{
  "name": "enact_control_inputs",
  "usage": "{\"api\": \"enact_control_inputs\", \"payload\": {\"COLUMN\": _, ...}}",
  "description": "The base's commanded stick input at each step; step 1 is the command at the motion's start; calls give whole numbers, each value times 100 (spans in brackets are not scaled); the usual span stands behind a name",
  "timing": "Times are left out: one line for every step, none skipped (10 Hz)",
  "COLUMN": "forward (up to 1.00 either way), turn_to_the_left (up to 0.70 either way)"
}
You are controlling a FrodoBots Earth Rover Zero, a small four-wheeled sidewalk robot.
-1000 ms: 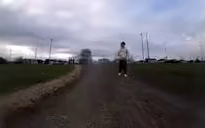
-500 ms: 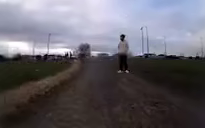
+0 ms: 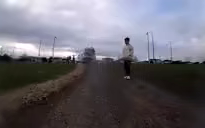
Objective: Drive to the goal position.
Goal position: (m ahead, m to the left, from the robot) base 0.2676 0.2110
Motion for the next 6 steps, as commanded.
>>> {"api": "enact_control_inputs", "payload": {"forward": 85, "turn_to_the_left": 0}}
{"api": "enact_control_inputs", "payload": {"forward": 85, "turn_to_the_left": 0}}
{"api": "enact_control_inputs", "payload": {"forward": 85, "turn_to_the_left": 0}}
{"api": "enact_control_inputs", "payload": {"forward": 85, "turn_to_the_left": 0}}
{"api": "enact_control_inputs", "payload": {"forward": 6, "turn_to_the_left": 0}}
{"api": "enact_control_inputs", "payload": {"forward": 2, "turn_to_the_left": 0}}
